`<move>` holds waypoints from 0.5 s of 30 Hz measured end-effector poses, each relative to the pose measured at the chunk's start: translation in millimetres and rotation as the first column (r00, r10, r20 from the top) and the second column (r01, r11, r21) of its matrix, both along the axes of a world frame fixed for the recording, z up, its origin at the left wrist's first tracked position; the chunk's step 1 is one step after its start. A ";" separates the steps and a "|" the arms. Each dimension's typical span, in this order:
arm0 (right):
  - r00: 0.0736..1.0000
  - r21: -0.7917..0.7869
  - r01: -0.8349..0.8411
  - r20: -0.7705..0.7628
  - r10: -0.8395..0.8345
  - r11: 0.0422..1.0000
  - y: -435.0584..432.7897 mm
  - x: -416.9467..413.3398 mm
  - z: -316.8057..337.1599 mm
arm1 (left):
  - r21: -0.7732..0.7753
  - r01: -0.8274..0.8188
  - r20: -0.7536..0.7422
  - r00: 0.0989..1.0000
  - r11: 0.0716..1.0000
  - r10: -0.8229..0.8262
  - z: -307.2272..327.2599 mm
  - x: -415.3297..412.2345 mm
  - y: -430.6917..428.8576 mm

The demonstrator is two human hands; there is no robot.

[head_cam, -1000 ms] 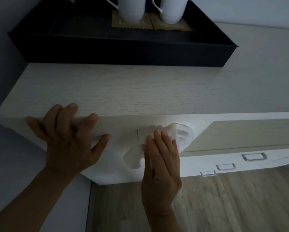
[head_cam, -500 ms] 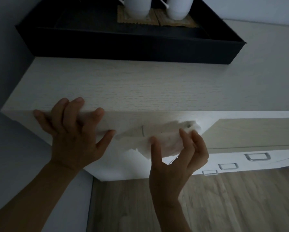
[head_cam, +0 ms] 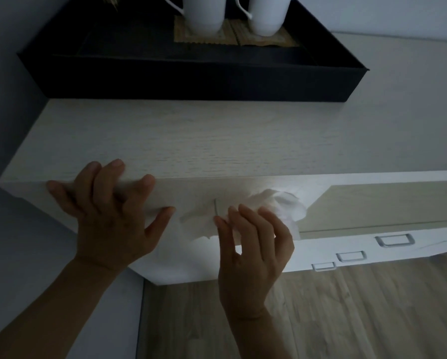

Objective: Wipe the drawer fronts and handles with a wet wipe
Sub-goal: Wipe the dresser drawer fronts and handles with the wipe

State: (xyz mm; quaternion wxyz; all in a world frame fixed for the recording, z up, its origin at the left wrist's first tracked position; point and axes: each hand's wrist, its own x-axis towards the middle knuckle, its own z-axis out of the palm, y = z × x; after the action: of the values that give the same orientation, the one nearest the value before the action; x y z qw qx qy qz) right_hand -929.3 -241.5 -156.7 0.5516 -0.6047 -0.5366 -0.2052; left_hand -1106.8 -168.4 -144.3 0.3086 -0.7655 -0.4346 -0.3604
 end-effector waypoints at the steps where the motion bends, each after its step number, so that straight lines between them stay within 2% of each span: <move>1: 1.000 -0.004 -0.015 0.018 0.015 1.000 0.5 -0.2 1.0 | 0.000 0.003 -0.003 1.000 1.000 -0.003 0.3 -0.4 -0.2; 4: 0.994 -0.013 -0.082 0.065 0.083 0.997 3.5 5.5 4.4 | -0.006 0.016 0.004 1.000 1.000 -0.016 3.0 -0.1 -0.2; 7: 0.990 -0.004 -0.137 0.037 0.137 0.991 1.7 25.1 6.3 | -0.007 0.013 0.006 1.000 1.000 -0.013 2.1 0.5 -0.2; 15: 0.953 -0.031 -0.203 -0.234 0.191 0.979 -7.9 47.7 10.4 | 0.010 -0.011 0.036 0.999 1.000 0.011 -3.2 3.9 -0.6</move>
State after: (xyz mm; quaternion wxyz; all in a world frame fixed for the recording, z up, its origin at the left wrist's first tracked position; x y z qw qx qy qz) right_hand -881.6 -249.4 -146.4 0.6111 -0.5827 -0.5321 -0.0631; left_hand -1102.9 -169.1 -147.5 0.3066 -0.7550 -0.4423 -0.3745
